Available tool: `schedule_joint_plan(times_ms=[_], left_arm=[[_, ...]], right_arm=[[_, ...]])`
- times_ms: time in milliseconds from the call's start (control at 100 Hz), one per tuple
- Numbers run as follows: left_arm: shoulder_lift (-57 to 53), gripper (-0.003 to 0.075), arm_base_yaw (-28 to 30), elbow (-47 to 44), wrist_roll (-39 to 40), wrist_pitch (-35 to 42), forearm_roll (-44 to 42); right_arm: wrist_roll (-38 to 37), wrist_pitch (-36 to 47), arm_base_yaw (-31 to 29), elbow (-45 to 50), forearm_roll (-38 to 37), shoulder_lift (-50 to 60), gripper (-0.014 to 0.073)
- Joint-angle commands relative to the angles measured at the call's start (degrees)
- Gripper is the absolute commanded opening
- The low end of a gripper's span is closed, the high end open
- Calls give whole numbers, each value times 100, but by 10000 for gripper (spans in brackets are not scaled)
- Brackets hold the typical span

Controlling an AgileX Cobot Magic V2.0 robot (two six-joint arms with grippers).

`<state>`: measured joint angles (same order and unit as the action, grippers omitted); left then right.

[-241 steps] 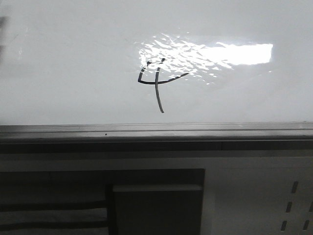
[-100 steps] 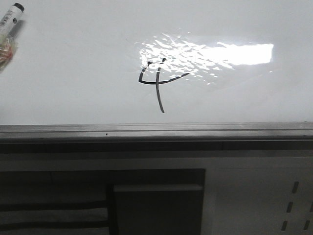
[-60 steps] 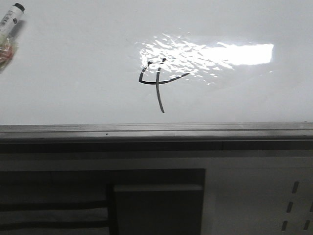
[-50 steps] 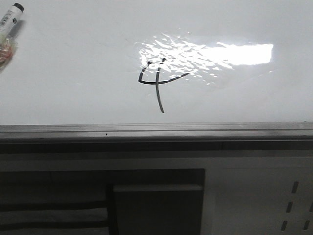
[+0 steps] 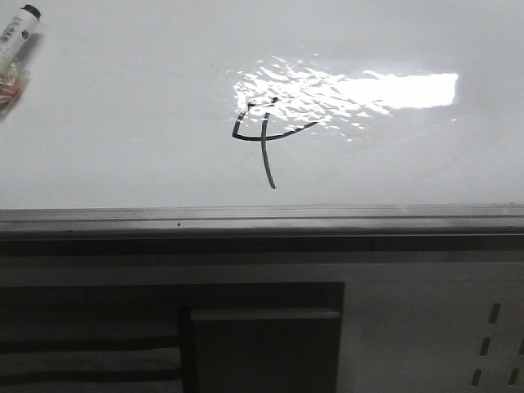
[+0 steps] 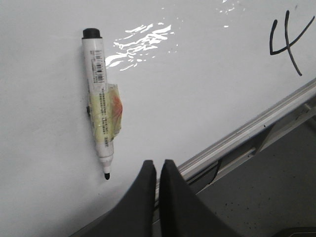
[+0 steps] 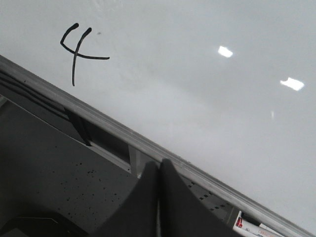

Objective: Write number 4 on whiteboard

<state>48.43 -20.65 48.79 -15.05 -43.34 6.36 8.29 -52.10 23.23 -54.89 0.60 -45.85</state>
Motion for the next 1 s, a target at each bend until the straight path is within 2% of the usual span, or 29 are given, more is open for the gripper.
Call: schedule_joint_plan(times_ms=[0,290,380,570,720,860,990], left_arm=[[-29,-20,-25,189,75,342,96],[-109,-20,-25,137,75,367,106],[-443,-20,228,-242,75,777,271],[-1714,-20,1220,-1931,75,2493,529],[-2819,-20,1590,-3290,75,3571,858],[-3724,-20,1684,-4279,75,4151,1125],[-4353,-20,1696,-4794,75,4264,1125]], right_arm=[[-24,428,-45,-128,-60,33,-71],[-24,428,-45,-128,-60,33,-71],[-24,428,-45,-128,-60,33,-71],[-24,417,-45,-128,-60,33,-71],[-24,417,-45,-128,-60,33,-71],[-24,406,-45,-128,-60,33,-71],[-24,406,-45,-128,-60,33,-71]])
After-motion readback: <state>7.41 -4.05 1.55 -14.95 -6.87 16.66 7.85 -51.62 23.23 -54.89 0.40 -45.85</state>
